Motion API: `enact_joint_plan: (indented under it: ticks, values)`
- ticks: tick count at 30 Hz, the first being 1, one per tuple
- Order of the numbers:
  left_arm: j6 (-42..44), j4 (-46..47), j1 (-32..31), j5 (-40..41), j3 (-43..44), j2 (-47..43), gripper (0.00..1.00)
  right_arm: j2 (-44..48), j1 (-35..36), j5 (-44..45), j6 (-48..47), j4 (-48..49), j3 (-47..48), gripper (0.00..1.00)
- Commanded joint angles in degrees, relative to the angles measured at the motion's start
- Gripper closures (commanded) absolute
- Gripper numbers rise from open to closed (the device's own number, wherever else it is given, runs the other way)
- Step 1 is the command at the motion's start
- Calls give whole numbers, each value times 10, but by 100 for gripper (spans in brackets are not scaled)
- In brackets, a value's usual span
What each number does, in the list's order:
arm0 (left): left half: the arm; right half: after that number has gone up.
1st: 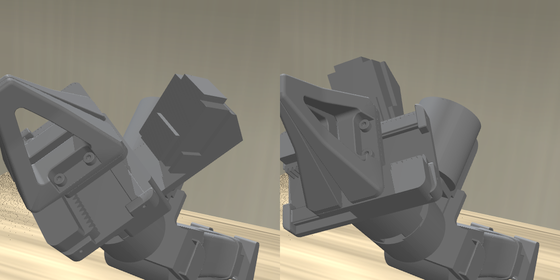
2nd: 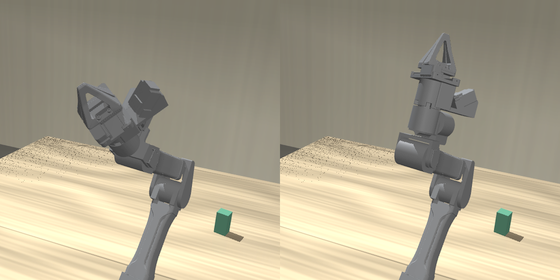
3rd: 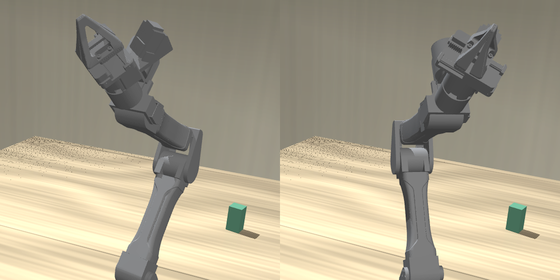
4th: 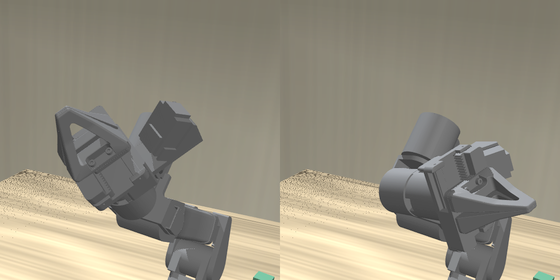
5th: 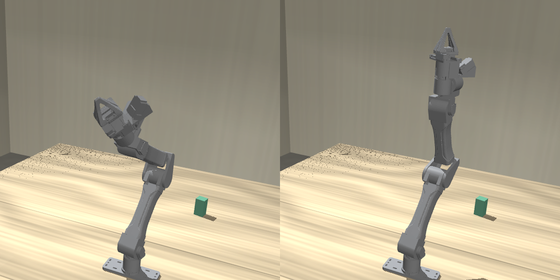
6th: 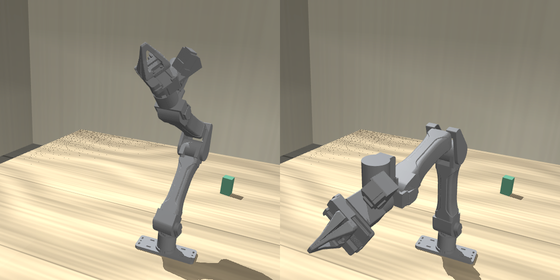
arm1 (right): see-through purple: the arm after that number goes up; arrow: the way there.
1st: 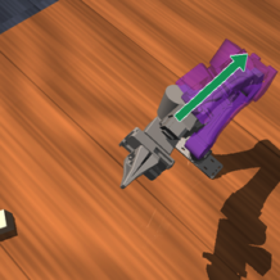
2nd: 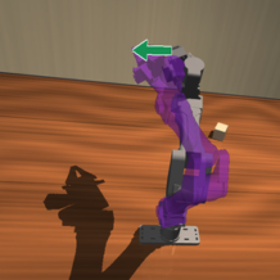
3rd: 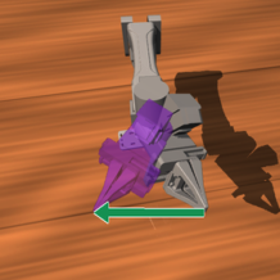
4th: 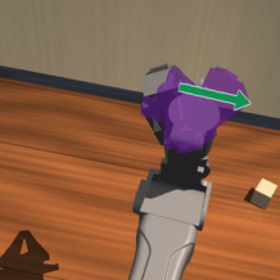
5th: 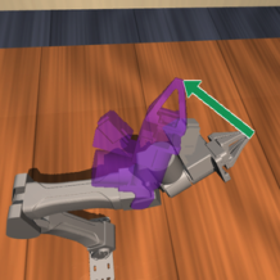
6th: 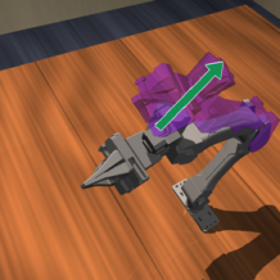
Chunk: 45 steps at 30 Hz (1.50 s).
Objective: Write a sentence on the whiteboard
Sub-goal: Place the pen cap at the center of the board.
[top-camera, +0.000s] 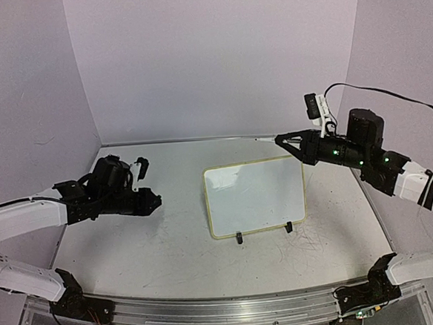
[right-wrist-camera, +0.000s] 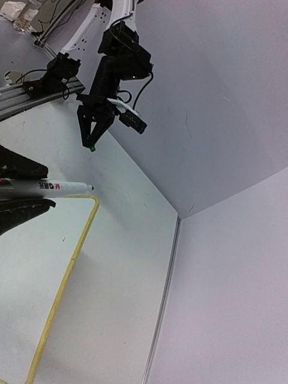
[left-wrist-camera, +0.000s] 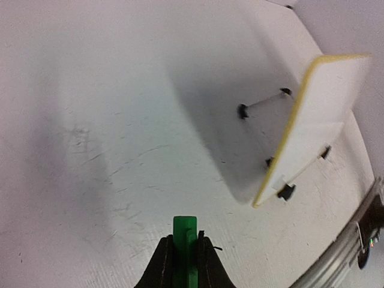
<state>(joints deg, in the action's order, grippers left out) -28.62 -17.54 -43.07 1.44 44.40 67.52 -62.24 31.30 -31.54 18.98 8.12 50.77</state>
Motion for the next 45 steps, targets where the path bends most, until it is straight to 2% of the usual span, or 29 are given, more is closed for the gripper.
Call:
enact_joint_plan:
  ticks: [1, 5, 10, 16, 24, 32, 38, 45]
  values:
    - [-124, 34, 1, 133, -20, 13, 100, 27, 0, 57, -10, 2, -13, 100]
    - [-152, 73, 1, 138, -40, 47, 100, 66, 1, 69, 12, -6, -22, 100]
    - [-153, 112, -1, 139, -58, 103, 100, 153, 0, 136, 71, -27, -54, 100]
    - [-125, 127, -8, 168, -59, 167, 99, 217, 1, 126, 72, -38, -104, 100]
    - [-97, 173, -10, 198, -87, 195, 96, 234, 0, 144, 34, -55, -152, 100]
    - [-106, 213, -10, 196, -107, 230, 91, 229, 0, 169, 22, -69, -145, 97]
    - [-112, 238, -10, 194, -121, 241, 89, 225, 1, 169, 25, -73, -147, 100]
    - [-108, 246, -10, 196, -130, 252, 80, 248, 1, 186, 37, -68, -161, 100]
